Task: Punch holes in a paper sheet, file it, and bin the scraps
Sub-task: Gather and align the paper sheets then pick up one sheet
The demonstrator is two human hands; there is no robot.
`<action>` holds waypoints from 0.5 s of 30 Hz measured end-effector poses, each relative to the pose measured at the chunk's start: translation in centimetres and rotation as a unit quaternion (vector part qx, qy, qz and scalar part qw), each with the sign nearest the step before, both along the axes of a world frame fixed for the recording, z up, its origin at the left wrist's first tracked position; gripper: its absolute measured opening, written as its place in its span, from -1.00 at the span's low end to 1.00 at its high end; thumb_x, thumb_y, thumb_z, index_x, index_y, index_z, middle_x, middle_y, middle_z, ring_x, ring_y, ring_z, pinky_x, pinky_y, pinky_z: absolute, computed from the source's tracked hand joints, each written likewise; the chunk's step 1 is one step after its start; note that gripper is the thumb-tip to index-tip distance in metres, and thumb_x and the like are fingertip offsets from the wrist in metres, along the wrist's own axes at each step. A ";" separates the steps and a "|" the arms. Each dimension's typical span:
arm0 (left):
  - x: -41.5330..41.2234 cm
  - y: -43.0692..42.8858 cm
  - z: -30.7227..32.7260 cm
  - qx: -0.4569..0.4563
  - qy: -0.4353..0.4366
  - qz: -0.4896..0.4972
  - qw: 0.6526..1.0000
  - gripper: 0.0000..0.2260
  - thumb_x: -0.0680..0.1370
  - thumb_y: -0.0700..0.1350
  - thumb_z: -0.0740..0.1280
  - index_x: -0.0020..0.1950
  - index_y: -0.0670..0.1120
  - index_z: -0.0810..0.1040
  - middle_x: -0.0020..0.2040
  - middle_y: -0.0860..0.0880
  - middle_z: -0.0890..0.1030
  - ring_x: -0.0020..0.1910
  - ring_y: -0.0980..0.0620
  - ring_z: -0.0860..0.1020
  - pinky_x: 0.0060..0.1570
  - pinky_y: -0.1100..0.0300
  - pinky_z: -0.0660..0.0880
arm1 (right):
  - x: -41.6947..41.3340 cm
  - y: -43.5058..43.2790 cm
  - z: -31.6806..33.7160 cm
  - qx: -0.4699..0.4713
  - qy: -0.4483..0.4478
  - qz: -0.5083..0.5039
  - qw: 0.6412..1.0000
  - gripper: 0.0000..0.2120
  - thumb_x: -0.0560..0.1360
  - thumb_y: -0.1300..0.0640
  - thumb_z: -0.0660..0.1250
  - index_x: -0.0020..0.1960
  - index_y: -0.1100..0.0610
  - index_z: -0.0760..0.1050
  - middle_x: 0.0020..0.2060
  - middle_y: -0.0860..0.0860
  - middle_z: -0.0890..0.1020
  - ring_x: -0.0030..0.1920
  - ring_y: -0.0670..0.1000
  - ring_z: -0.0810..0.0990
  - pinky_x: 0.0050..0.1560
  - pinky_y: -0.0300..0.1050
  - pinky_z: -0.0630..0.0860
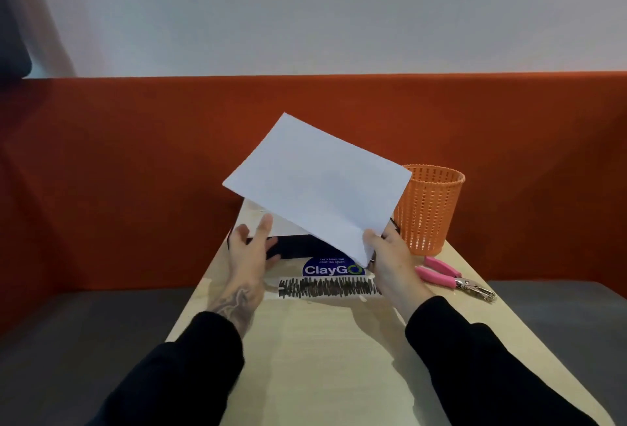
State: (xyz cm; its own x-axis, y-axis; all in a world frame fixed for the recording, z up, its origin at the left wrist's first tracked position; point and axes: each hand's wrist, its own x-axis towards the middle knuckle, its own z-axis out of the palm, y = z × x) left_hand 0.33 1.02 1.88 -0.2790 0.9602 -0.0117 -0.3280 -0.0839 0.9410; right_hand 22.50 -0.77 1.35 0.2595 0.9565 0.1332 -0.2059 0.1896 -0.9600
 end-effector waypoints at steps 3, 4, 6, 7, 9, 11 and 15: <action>3.4 -0.8 1.4 0.015 -0.077 -0.082 0.994 -0.54 0.54 0.06 0.43 0.34 -0.13 0.45 0.21 -0.05 0.64 0.10 -0.09 0.68 0.09 -0.10 0.62 | -2.3 -0.5 -0.1 0.013 0.016 0.003 1.000 -0.73 0.65 0.31 0.21 0.14 0.02 0.61 0.07 -0.07 0.73 0.17 0.06 0.64 0.11 0.01 0.58; 4.3 -1.0 1.8 0.017 -0.099 -0.103 0.990 -0.60 0.55 0.02 0.42 0.31 -0.14 0.51 0.18 -0.07 0.68 0.09 -0.10 0.68 0.09 -0.11 0.62 | -3.0 -0.7 -0.1 0.015 0.009 0.005 1.000 -0.74 0.65 0.28 0.22 0.17 0.03 0.60 0.09 -0.03 0.73 0.16 0.07 0.65 0.09 0.02 0.60; 5.4 -0.9 2.5 0.008 -0.119 -0.096 0.988 -0.73 0.57 -0.08 0.42 0.24 -0.14 0.58 0.10 -0.10 0.72 0.08 -0.14 0.68 0.13 -0.13 0.60 | -3.8 -1.2 -0.4 0.024 -0.016 0.018 0.999 -0.75 0.66 0.26 0.23 0.20 0.03 0.59 0.09 0.01 0.74 0.08 0.07 0.69 -0.04 0.00 0.60; 5.5 -0.7 2.9 -0.002 -0.112 -0.080 0.990 -0.77 0.58 -0.13 0.41 0.21 -0.16 0.59 0.08 -0.12 0.72 0.07 -0.15 0.67 0.15 -0.12 0.59 | -3.8 -1.4 -0.5 0.026 -0.026 0.026 0.999 -0.77 0.66 0.25 0.24 0.20 0.04 0.59 0.08 0.02 0.74 0.06 0.07 0.70 -0.06 0.00 0.60; 4.9 -0.2 3.7 -0.002 -0.079 -0.055 0.995 -0.83 0.58 -0.18 0.40 0.16 -0.16 0.60 0.04 -0.10 0.70 0.05 -0.13 0.66 0.14 -0.06 0.58 | -2.8 -1.7 -0.3 0.026 -0.032 0.035 0.999 -0.84 0.67 0.20 0.27 0.21 0.09 0.56 0.10 0.06 0.72 0.07 0.08 0.71 -0.01 0.03 0.66; 3.5 0.2 4.4 0.019 -0.025 -0.041 0.999 -0.83 0.58 -0.18 0.41 0.16 -0.14 0.57 0.05 -0.07 0.68 0.04 -0.08 0.64 0.07 0.05 0.56 | -0.8 -1.8 0.6 0.022 -0.038 0.009 0.999 -0.75 0.65 0.09 0.32 0.30 0.13 0.49 0.17 0.05 0.66 0.12 0.06 0.68 0.11 0.06 0.66; 1.7 0.3 4.7 0.057 0.091 -0.067 0.992 -0.82 0.58 -0.16 0.41 0.18 -0.10 0.59 0.06 0.00 0.69 0.07 -0.03 0.64 0.13 0.07 0.53 | 2.5 -1.8 2.6 0.040 -0.069 -0.036 0.996 -0.64 0.63 0.16 0.35 0.41 0.05 0.44 0.16 -0.12 0.62 0.20 -0.07 0.60 0.17 -0.08 0.59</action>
